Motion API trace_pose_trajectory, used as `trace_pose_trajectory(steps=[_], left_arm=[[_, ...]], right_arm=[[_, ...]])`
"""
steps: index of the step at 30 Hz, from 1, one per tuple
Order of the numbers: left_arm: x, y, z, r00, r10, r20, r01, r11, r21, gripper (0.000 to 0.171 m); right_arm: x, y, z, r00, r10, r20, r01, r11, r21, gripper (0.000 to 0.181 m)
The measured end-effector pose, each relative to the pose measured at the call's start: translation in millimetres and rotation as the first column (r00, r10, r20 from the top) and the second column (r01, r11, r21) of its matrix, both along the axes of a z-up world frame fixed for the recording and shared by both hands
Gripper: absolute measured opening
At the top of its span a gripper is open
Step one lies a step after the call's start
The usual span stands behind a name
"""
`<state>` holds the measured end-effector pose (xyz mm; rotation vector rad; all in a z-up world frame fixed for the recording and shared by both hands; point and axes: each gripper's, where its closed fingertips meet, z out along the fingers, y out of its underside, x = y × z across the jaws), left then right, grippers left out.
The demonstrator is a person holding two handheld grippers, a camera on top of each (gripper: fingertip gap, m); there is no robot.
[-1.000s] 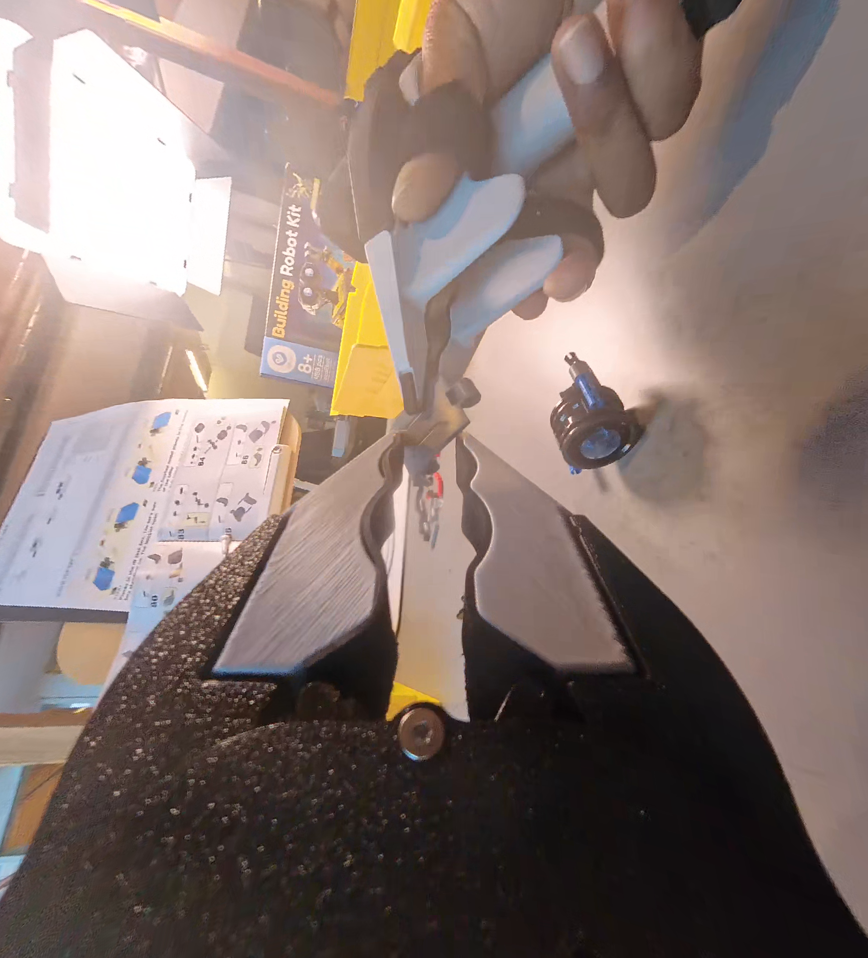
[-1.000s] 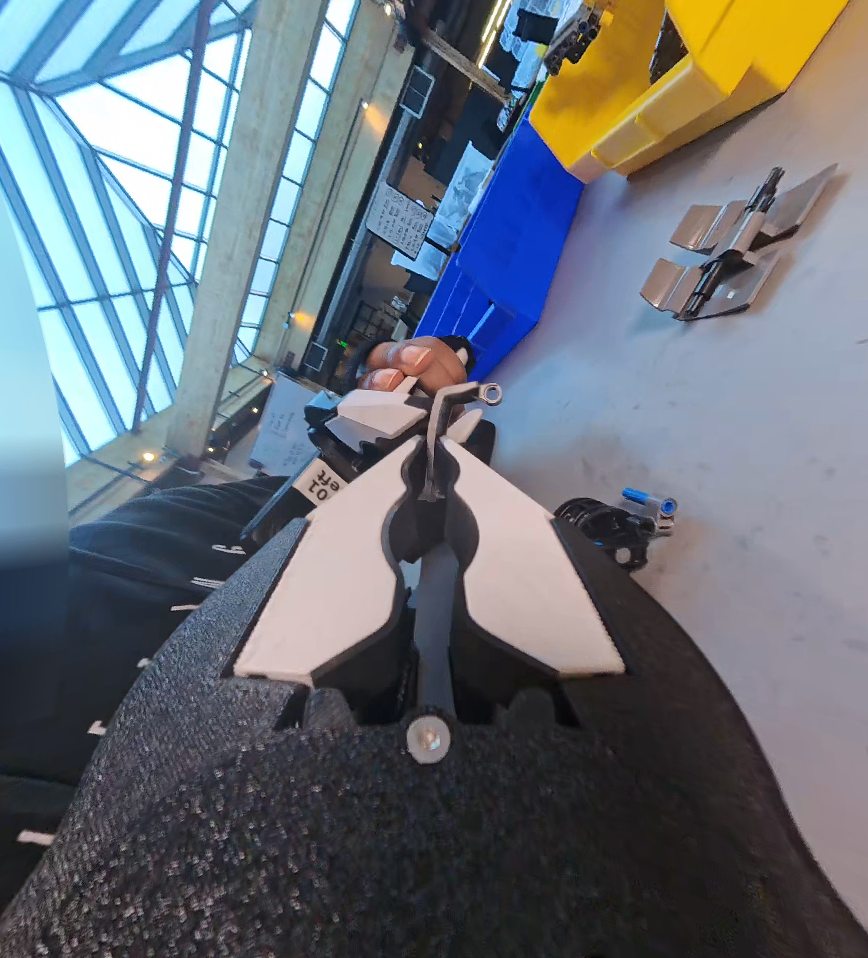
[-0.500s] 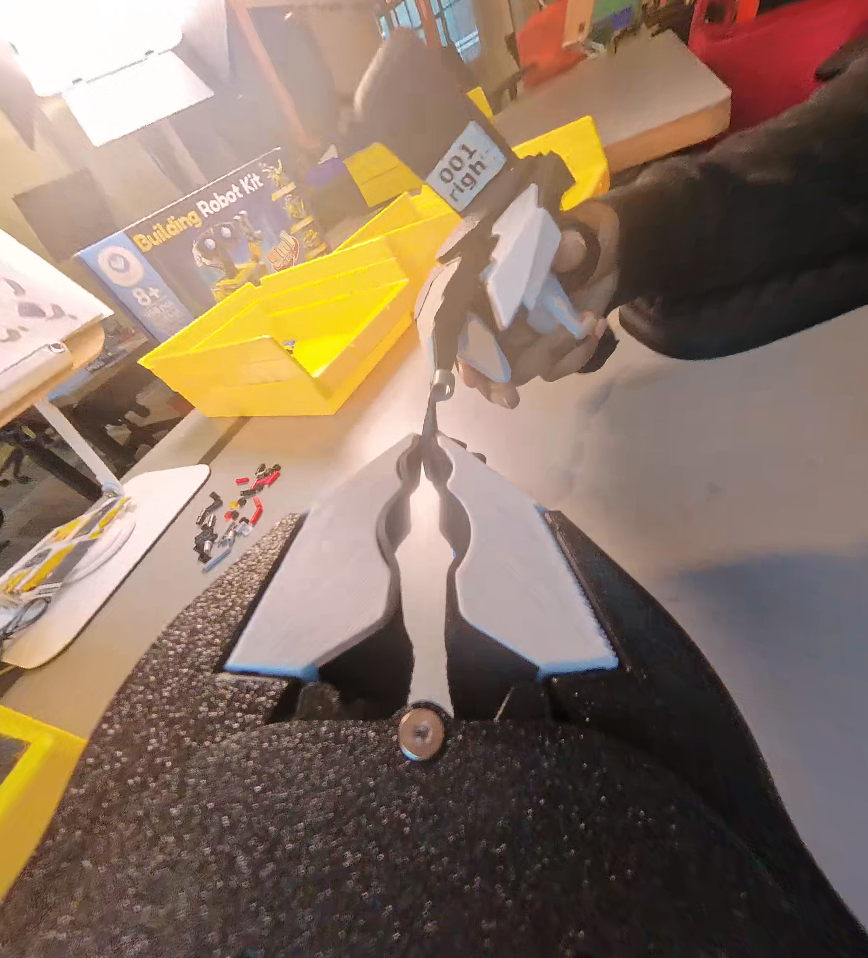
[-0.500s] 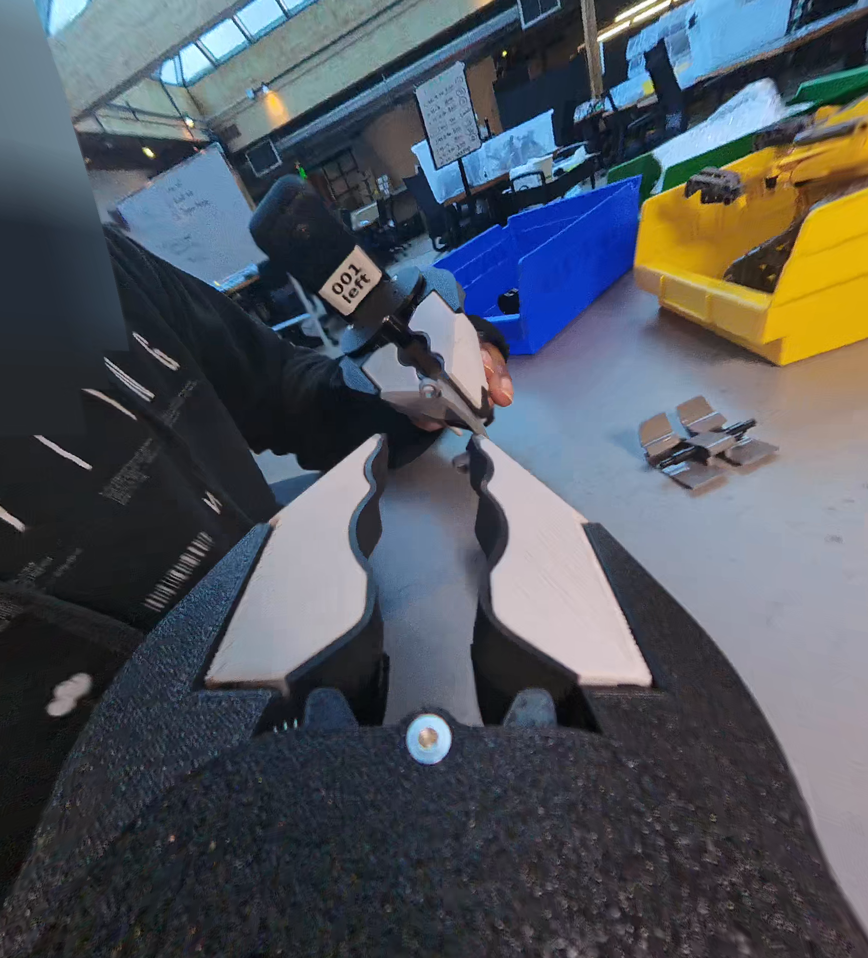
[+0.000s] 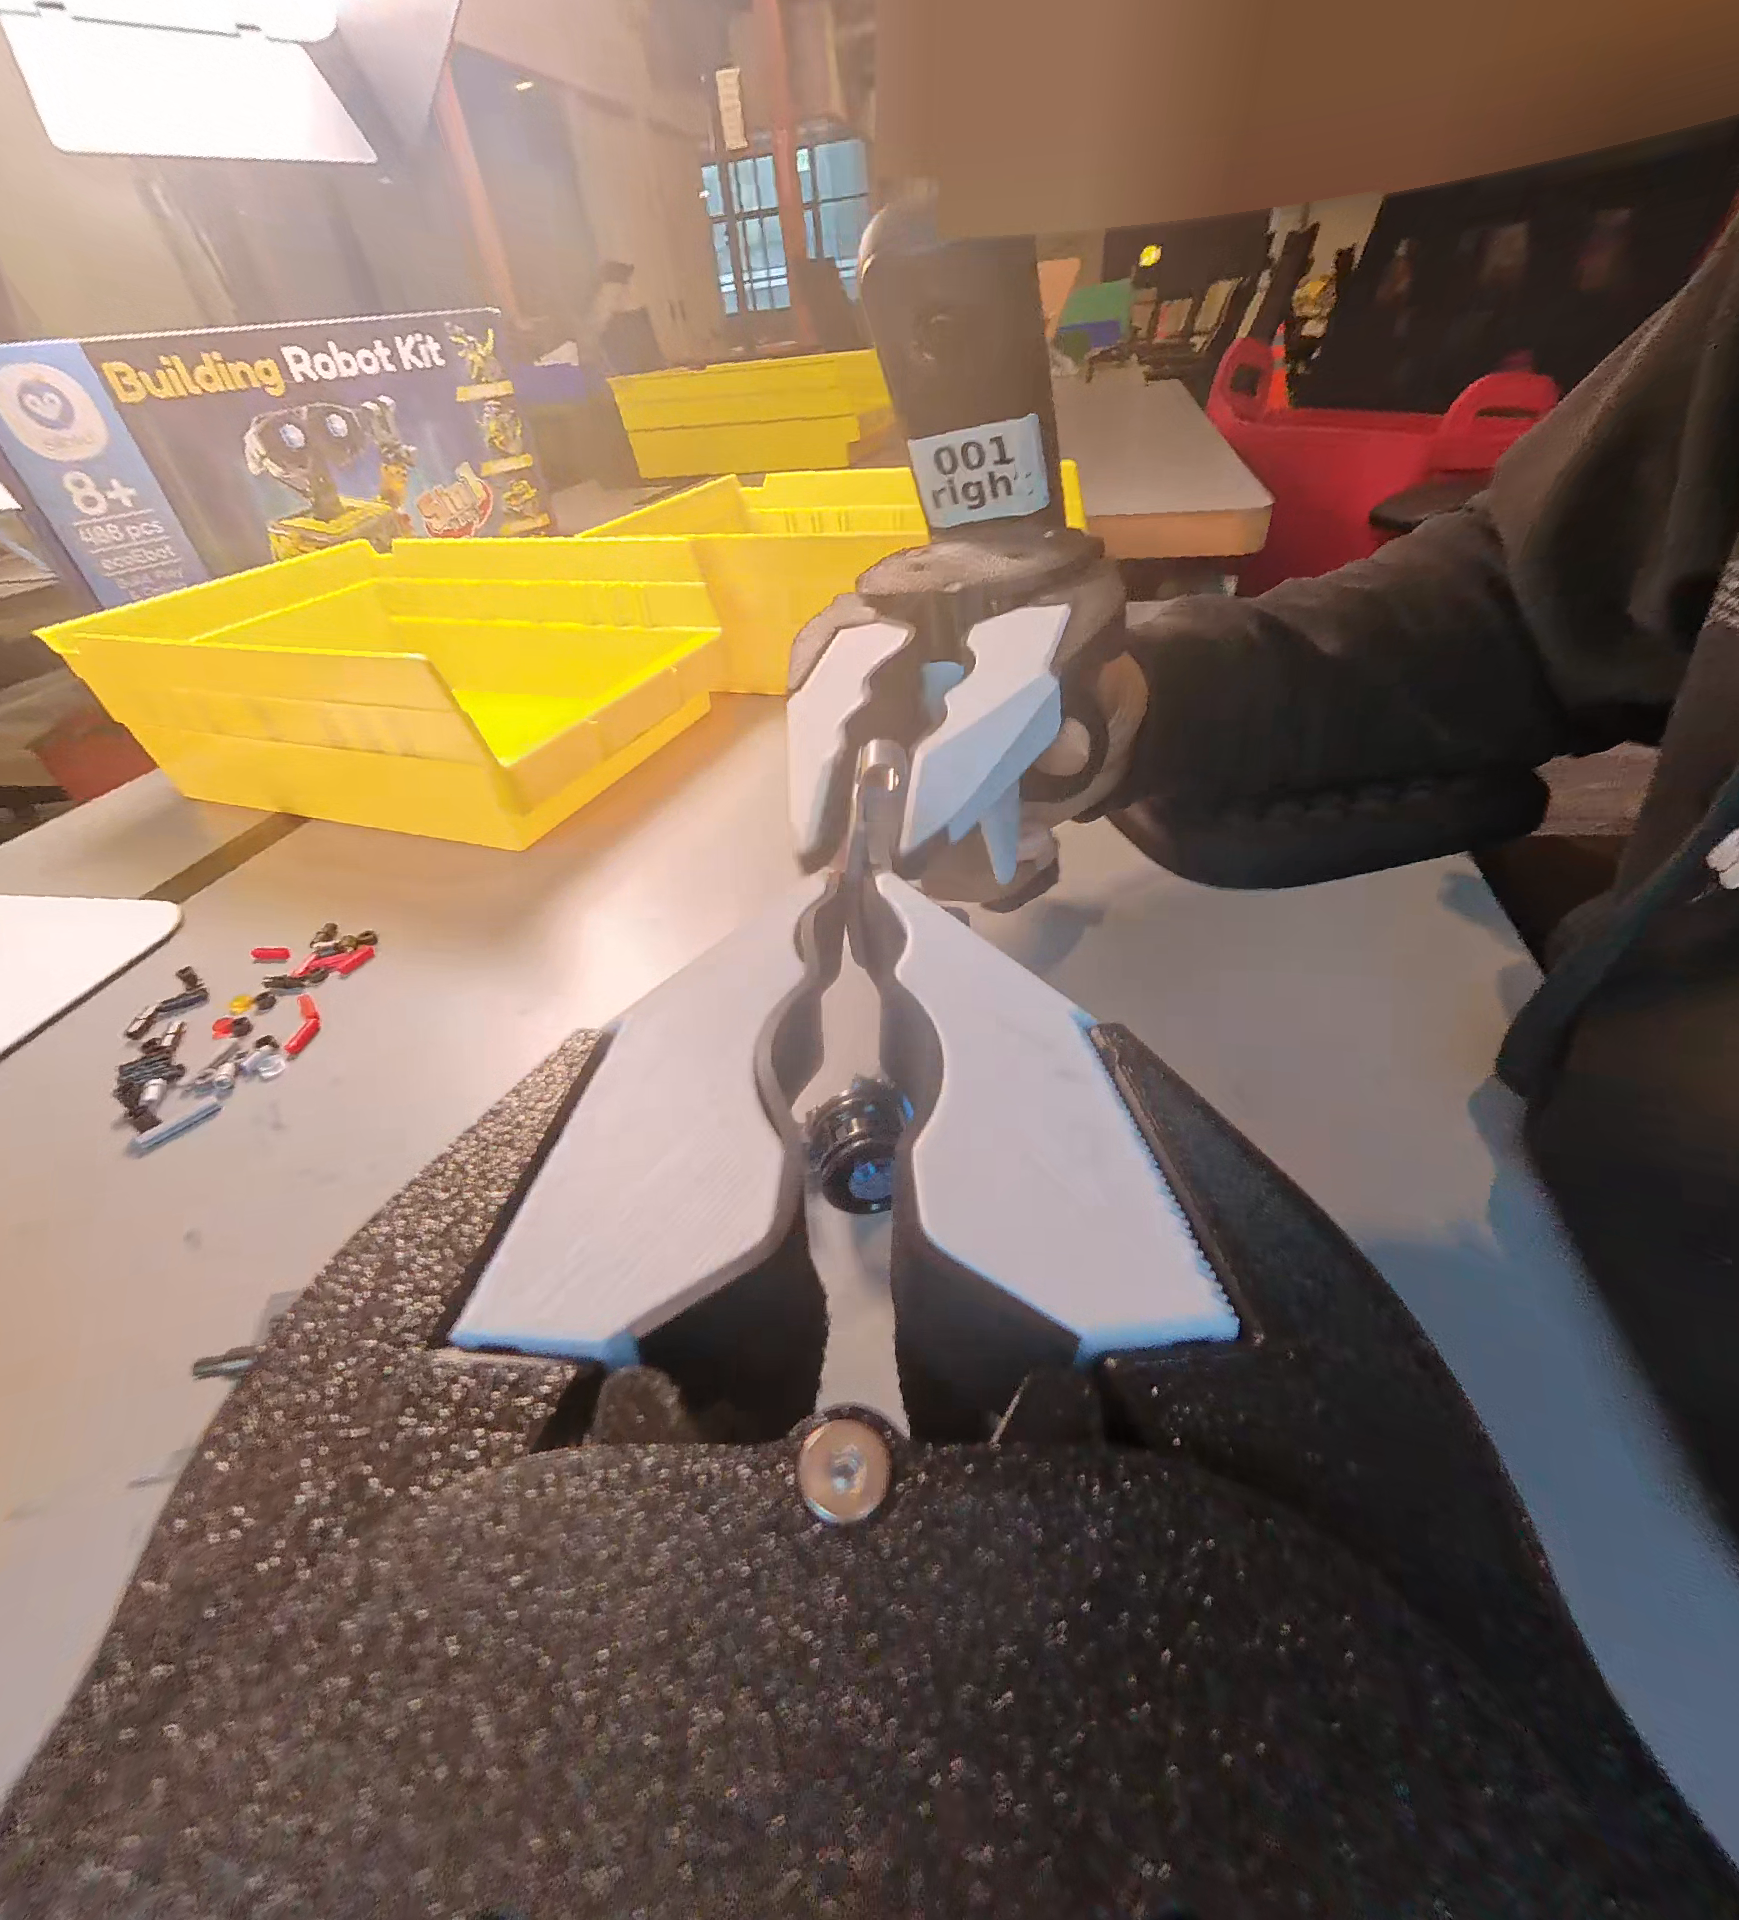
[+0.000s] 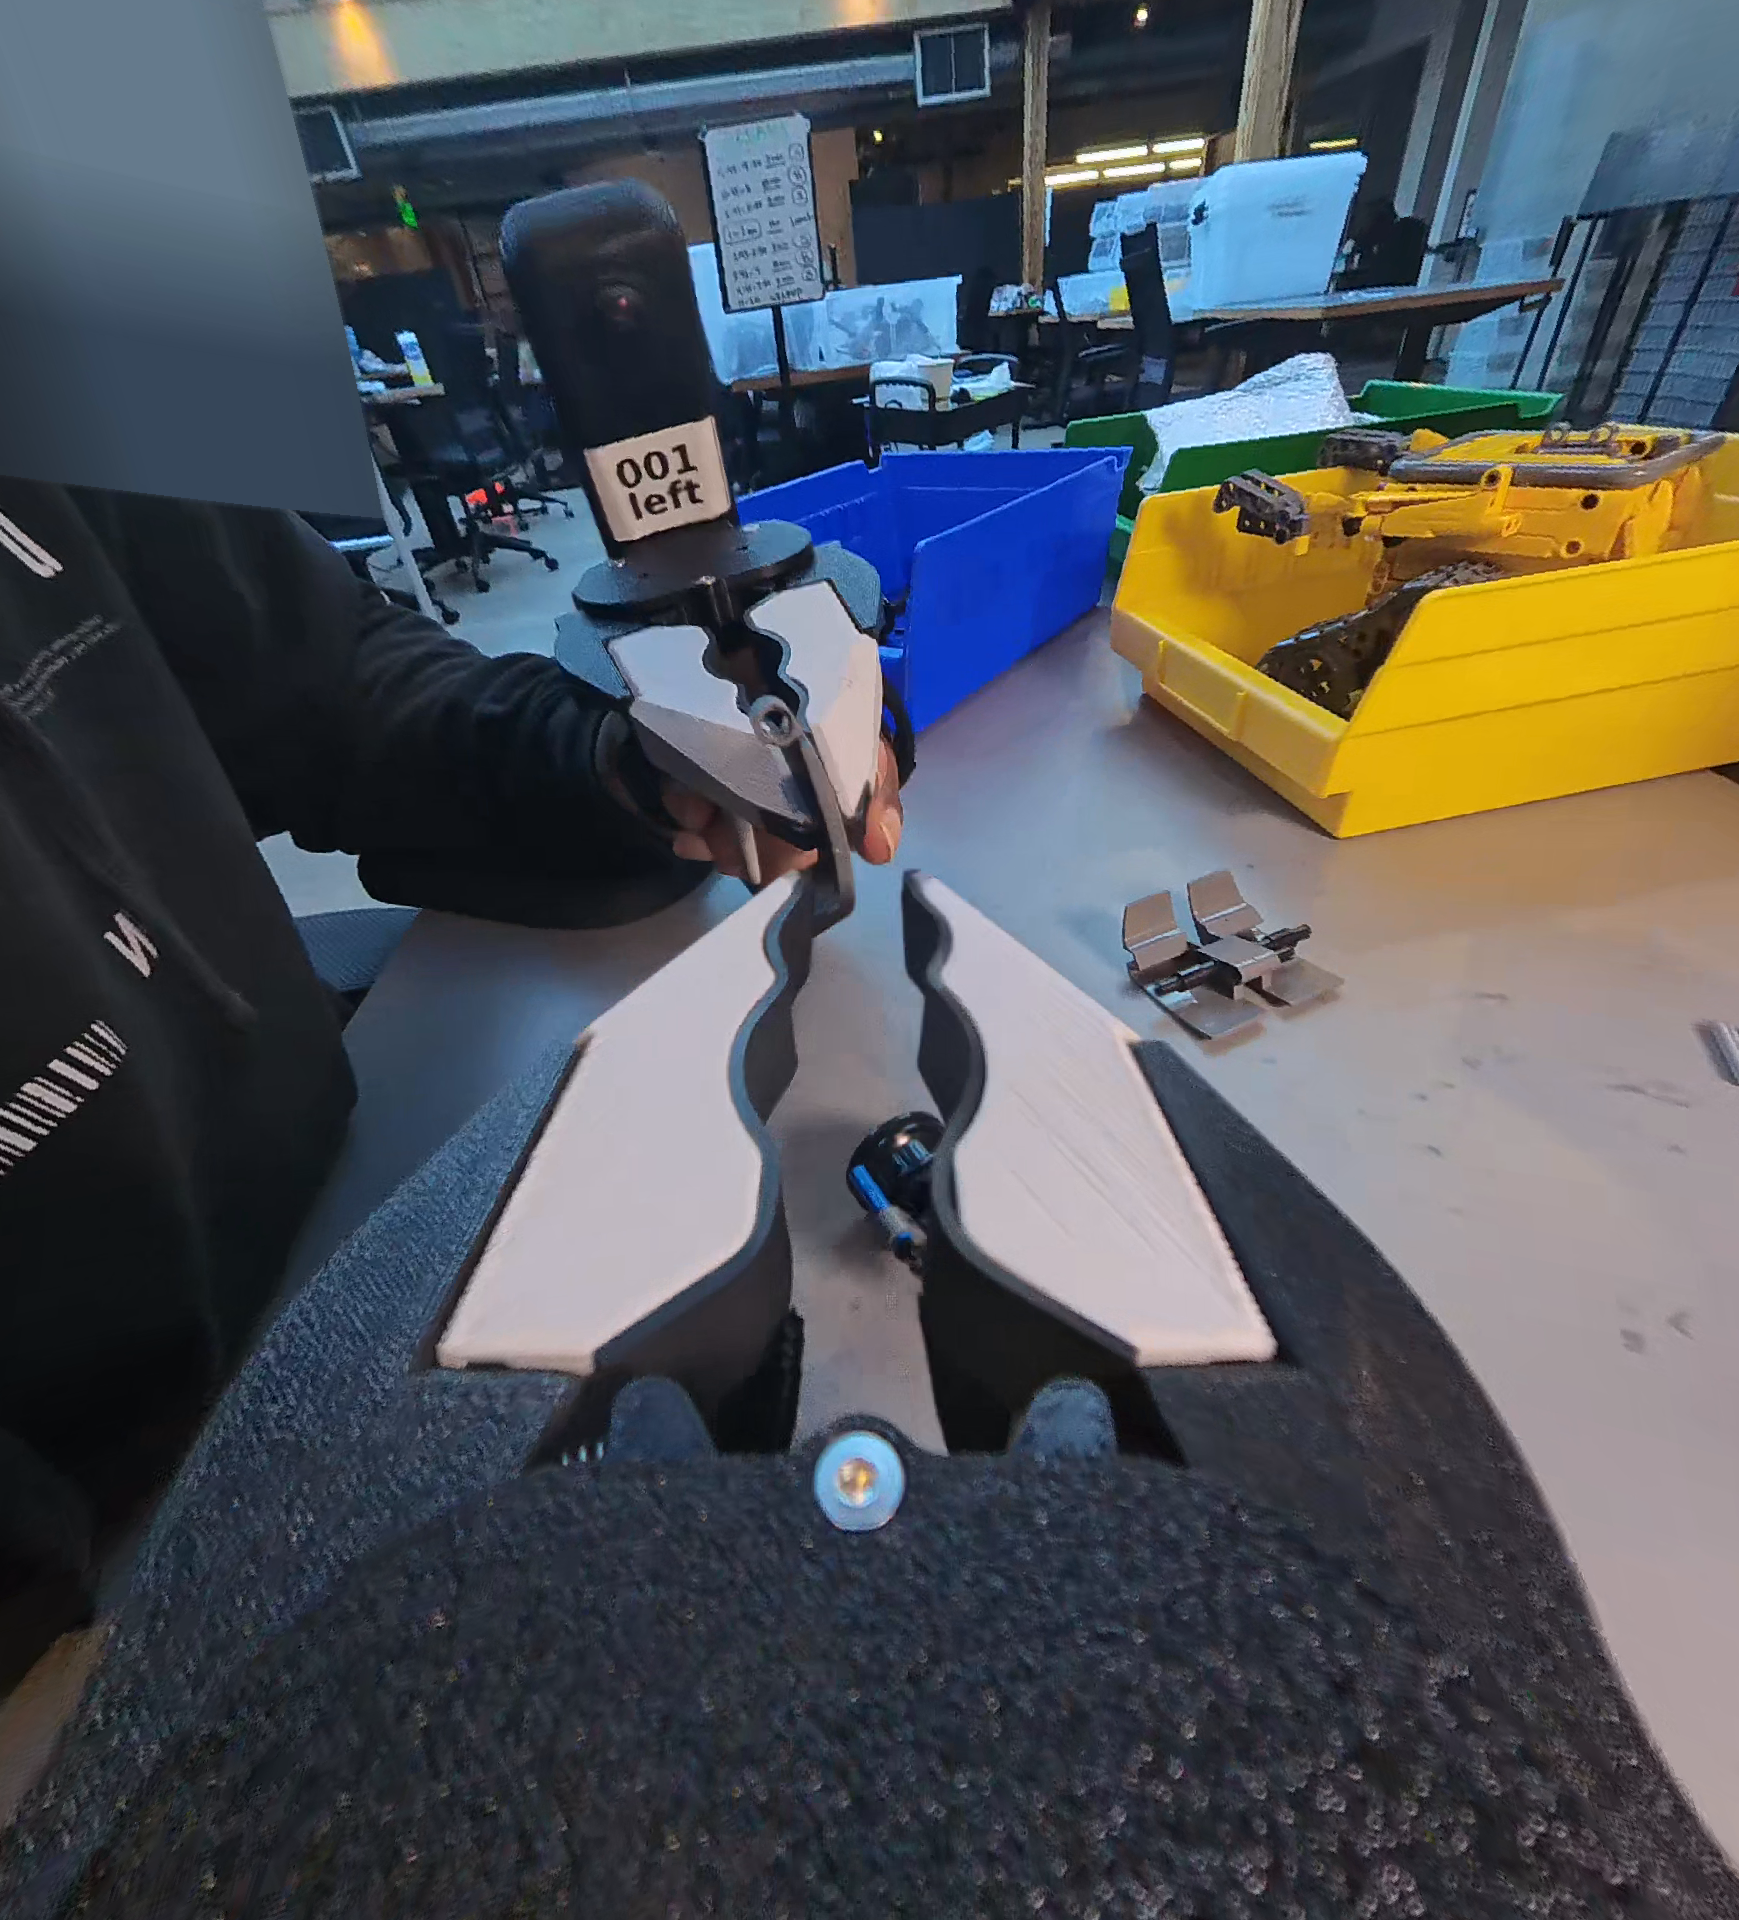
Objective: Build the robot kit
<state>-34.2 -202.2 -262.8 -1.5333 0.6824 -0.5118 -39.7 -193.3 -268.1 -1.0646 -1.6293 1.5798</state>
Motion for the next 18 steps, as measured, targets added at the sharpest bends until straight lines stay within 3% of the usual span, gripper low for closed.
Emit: trace_pose_trajectory(steps=[2, 4, 6, 10, 18], left_arm=[[2, 0, -1, 1.000, -0.011, 0.006, 0.011, 1.000, -0.013, 0.001], [6, 0, -3, 1.000, -0.023, 0.004, 0.023, 1.000, -0.017, 0.000], [5, 0, -3, 1.000, -0.024, 0.012, 0.024, 0.999, -0.026, 0.000], [1, 1, 6, 0.992, -0.028, 0.123, 0.033, 0.999, -0.035, 0.011], [5, -2, 4, 0.986, -0.077, 0.147, 0.090, 0.992, -0.088, 0.000]], right_arm=[[2, -4, 0, 1.000, 0.025, -0.007, -0.025, 1.000, 0.009, 0.019], [2, -9, 2, 0.999, 0.039, -0.017, -0.039, 0.999, 0.008, 0.004], [1, -8, 1, 0.999, 0.032, -0.013, -0.032, 0.999, 0.030, 0.003], [3, -7, -5, 0.997, 0.061, 0.044, -0.059, 0.997, -0.041, 0.002], [0, -15, -8, 0.993, 0.089, 0.074, -0.082, 0.992, -0.093, 0.002]])
